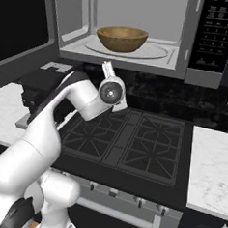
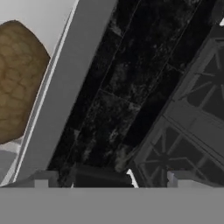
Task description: Pick the carrot from the sink and place it in the bowl. Then pick the bowl and place it in the microwave. Then close the microwave door and press the start button.
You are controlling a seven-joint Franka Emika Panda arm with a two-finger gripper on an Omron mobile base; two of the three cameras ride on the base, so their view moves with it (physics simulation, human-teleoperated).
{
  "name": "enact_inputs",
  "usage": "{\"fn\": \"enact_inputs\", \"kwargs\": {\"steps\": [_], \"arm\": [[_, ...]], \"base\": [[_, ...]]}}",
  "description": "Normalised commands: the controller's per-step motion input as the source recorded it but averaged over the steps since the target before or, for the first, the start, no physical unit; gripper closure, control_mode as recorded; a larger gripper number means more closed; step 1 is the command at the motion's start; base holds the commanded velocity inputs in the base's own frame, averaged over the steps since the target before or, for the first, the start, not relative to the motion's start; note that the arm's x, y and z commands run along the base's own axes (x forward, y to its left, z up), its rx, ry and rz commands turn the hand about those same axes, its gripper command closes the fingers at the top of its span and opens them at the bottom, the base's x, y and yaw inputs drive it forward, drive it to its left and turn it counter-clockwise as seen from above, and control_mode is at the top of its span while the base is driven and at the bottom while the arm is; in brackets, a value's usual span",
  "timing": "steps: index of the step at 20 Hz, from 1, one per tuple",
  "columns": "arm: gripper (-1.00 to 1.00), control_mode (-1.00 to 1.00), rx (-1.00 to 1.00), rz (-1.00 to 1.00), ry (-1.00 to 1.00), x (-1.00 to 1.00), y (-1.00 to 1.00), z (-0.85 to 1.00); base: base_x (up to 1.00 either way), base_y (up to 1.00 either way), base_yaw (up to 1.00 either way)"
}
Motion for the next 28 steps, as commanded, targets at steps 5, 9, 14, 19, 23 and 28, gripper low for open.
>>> {"fn": "enact_inputs", "kwargs": {"steps": [5, 9, 14, 19, 23, 28], "arm": [[-1.00, -1.00, -0.44, -0.22, 0.01, -0.28, -0.05, -0.53], [-1.00, -1.00, -0.49, -0.40, 0.05, -0.22, 0.16, -0.15], [-1.00, -1.00, -0.47, -0.48, 0.07, -0.17, 0.09, -0.19], [-1.00, -1.00, -0.42, -0.41, -0.01, -0.40, 0.00, -0.10], [-1.00, -1.00, -0.39, -0.33, -0.11, -0.71, 0.20, 0.00], [-1.00, -1.00, -0.32, -0.21, -0.22, -0.87, 0.85, 0.14]], "base": [[0.00, 0.00, 0.00], [0.00, 0.00, 0.00], [0.00, 0.00, 0.00], [0.00, 0.00, 0.00], [0.00, 0.00, 0.00], [0.00, 0.00, 0.00]]}}
